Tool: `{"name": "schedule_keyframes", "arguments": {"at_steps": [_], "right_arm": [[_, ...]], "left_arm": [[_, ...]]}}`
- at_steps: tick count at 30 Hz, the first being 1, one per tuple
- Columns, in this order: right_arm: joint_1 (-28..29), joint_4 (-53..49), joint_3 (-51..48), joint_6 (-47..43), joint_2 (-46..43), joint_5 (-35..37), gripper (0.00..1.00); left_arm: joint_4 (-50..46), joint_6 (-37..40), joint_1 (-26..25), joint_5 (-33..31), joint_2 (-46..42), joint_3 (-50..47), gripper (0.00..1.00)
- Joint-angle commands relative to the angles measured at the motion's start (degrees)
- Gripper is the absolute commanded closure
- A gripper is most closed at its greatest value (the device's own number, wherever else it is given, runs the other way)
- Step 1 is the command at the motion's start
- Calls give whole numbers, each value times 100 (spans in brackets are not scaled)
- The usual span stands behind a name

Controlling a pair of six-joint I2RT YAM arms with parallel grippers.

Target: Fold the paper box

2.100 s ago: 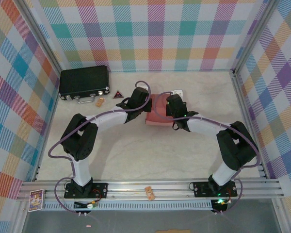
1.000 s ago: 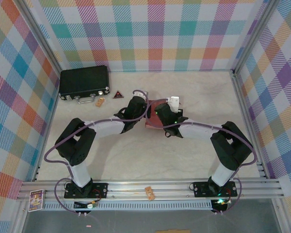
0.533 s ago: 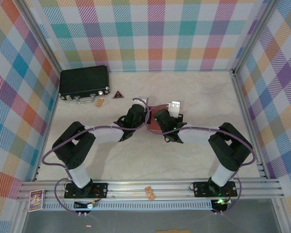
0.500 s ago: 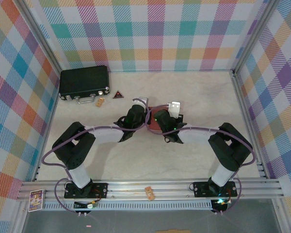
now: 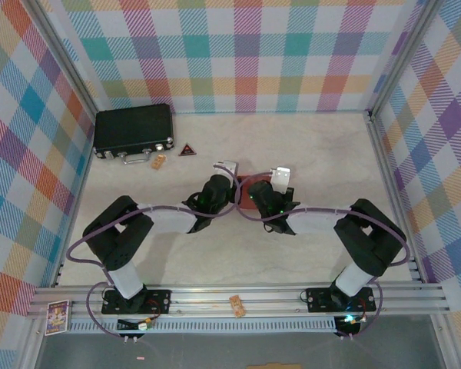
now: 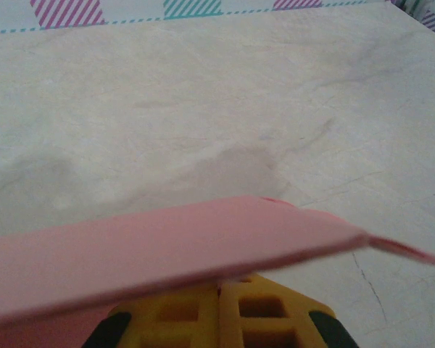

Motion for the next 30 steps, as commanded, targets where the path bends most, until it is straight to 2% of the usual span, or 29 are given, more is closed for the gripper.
{"name": "schedule_keyframes", "arguments": {"at_steps": [1,10,18,30], "right_arm": [[-25,-342,-256,233,-3,-78,99],[43,-669,-290,746,-16,-87,98],[60,-781,-227,805,30,-91,97],[60,-988,-103,770,30,-78,98]], "left_arm": [[79,-47,-195,74,-95,-170,94],[-96,-251,-339,-135,-70,30,92],[-208,-606,-372,-271,-31,156,89],[-572,-651,-385,-317,9,488,86]]}}
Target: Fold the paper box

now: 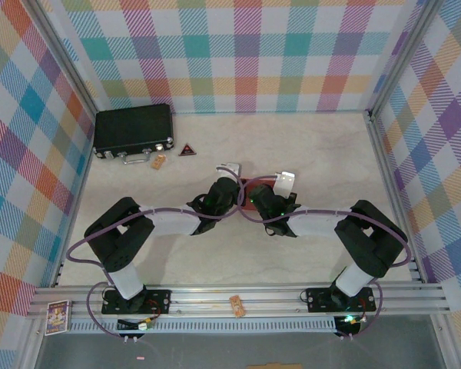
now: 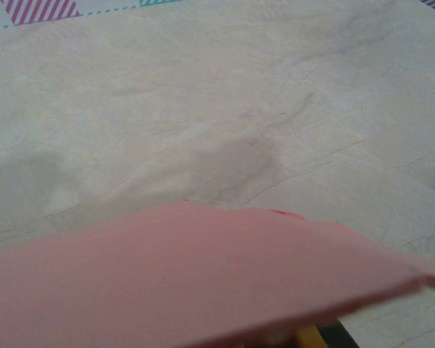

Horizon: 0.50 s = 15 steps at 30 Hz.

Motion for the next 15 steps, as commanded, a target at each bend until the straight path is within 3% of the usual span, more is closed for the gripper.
{"name": "schedule_keyframes", "arguments": {"at_steps": [1,15], "right_arm": [[17,-640,-8,66,62,-170,98],[4,-1190,396,-174,-148,-179,96]], "left_arm": [[-120,-141,-105,47,9,228,86],[-615,61,-94,-24,103,647,84]]}}
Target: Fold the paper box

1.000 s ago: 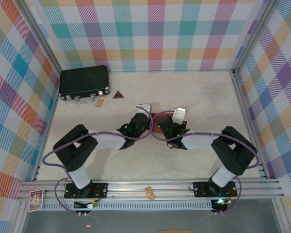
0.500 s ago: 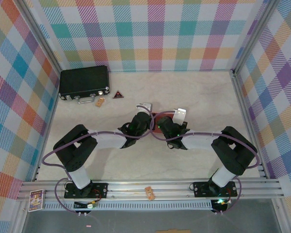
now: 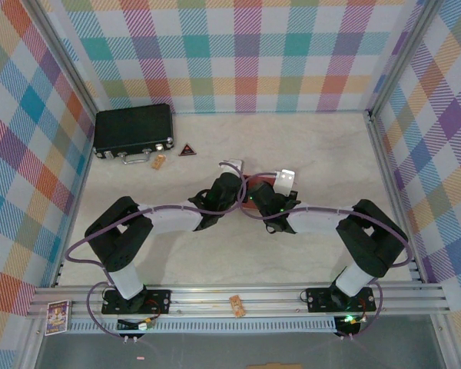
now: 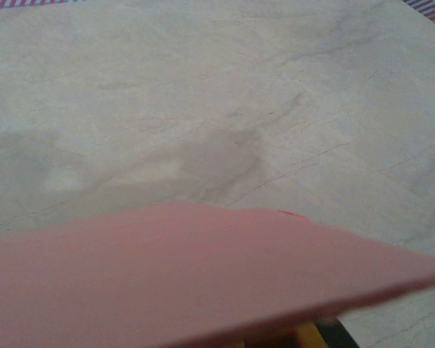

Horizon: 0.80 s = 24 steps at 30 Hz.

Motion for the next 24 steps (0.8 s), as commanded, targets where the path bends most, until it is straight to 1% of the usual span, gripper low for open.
{"name": "schedule_keyframes", "arguments": {"at_steps": [1,9,12,17,24], "right_arm": [[5,-579,136,-189,-147,-170,96],[2,-521,152,-566,-385,-228,95],[-47,-472,177,-709,-435,-416,95],[-130,-489,216,-731,-467,-599,96],[-156,-693,375,-603,-370,-684,97]], "left_arm": [[-152,76,-84,-18,96,301,84],[-246,34,92,208,136,417,83],[-336,0,150,352,138,504,84],[-510,-154,219,499,148,602,87],[-1054,-446,215,480,264,962,91]]}}
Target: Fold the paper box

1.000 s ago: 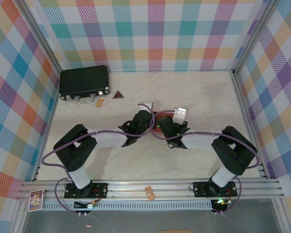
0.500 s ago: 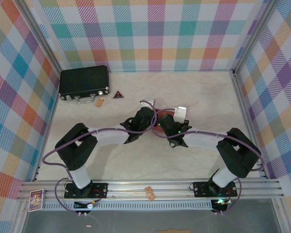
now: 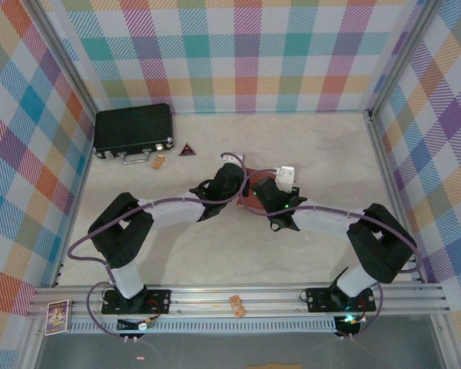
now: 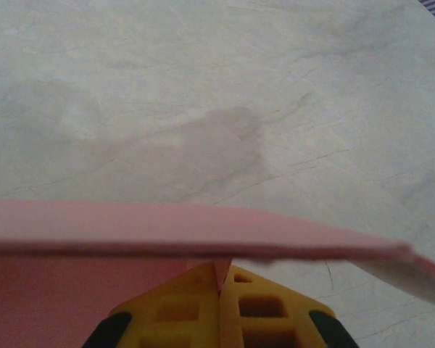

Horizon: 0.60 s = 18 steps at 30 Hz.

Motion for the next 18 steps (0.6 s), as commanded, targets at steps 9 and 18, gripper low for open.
{"name": "schedule_keyframes", "arguments": {"at_steps": [9,18], "right_arm": [[0,-129,177,304,26,-163,98],[6,779,-504,249,-40,-180,99]], "left_arm": [[42,-598,11,46,87,80,92],[1330,-484,-17,210,166,-748,91]]}}
